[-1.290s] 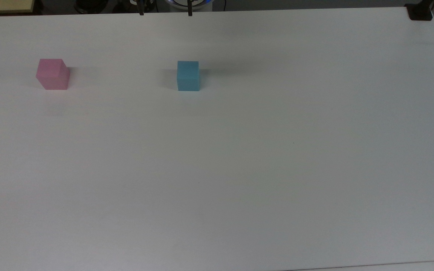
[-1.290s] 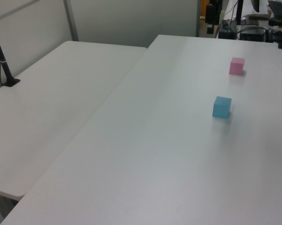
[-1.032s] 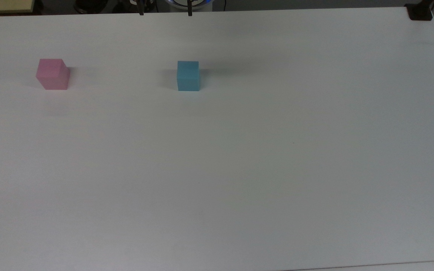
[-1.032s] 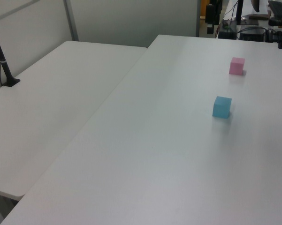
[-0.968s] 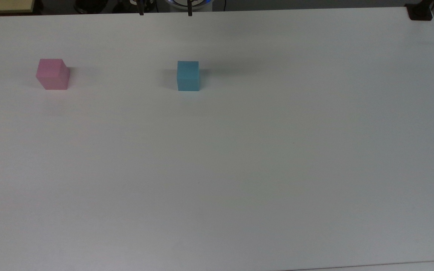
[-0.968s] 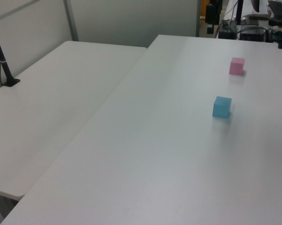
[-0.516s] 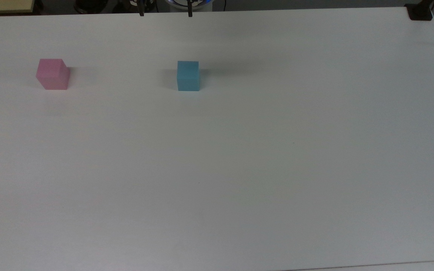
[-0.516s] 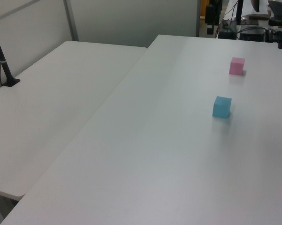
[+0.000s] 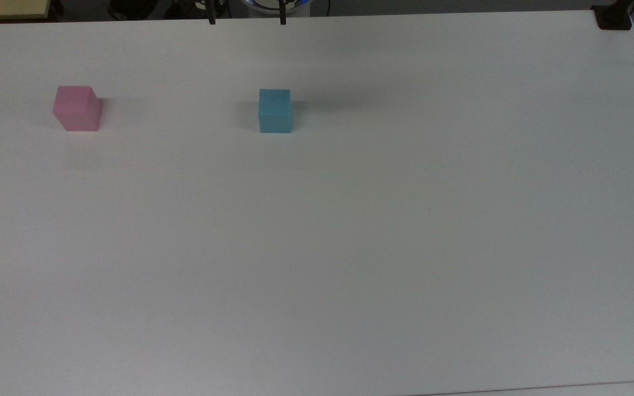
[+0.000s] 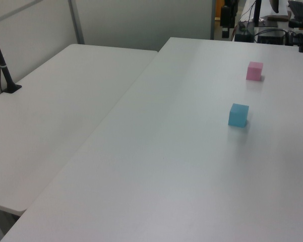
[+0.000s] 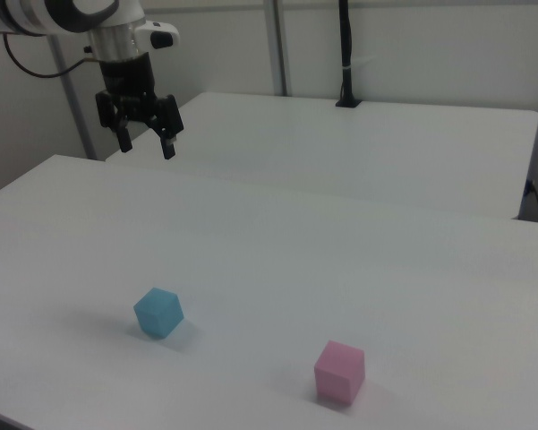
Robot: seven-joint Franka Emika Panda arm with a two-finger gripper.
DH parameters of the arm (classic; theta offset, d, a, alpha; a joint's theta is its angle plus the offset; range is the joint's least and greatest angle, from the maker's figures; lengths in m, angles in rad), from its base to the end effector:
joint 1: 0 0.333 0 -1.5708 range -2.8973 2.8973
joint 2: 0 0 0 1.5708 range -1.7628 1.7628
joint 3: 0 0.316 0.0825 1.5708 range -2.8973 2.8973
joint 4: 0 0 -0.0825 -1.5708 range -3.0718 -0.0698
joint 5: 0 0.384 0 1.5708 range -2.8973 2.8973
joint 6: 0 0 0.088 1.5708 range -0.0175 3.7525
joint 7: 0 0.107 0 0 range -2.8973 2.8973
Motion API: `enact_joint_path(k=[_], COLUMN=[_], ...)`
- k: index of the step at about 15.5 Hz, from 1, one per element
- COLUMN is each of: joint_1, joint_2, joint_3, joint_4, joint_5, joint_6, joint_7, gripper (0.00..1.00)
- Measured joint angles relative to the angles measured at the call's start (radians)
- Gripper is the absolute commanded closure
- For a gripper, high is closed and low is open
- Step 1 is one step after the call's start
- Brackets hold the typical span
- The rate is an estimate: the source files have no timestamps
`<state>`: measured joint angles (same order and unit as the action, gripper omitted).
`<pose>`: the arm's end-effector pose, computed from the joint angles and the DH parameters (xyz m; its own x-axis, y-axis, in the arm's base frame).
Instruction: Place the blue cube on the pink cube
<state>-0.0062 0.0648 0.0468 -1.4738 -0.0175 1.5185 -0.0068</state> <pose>0.5694 0.0202 0.6291 0.9987 0.0464 -0.0201 0.0467 -0.9988 0.0143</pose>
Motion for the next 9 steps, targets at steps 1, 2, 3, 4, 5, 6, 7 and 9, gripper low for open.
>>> enact_joint_path(k=[1,2,3,4,5,6,7,9], joint_1=[0.004,0.015,0.032,0.054,0.076,0.095,0.113,0.137], joint_2=[0.0,0.001,0.001,0.001,0.0,-0.001,-0.002,-0.008], joint_3=[0.003,0.005,0.005,0.006,0.007,0.008,0.008,0.008], joint_4=[0.0,0.0,-0.001,-0.001,-0.001,-0.001,-0.001,-0.004], joint_5=[0.0,0.0,0.0,0.0,0.0,0.0,0.0,0.0], joint_6=[0.0,0.0,0.0,0.0,0.0,0.0,0.0,0.0], joint_7=[-0.001,-0.001,-0.001,0.002,0.016,0.038,0.064,0.114], gripper=[0.0,0.0,0.0,0.0,0.0,0.0,0.0,0.0])
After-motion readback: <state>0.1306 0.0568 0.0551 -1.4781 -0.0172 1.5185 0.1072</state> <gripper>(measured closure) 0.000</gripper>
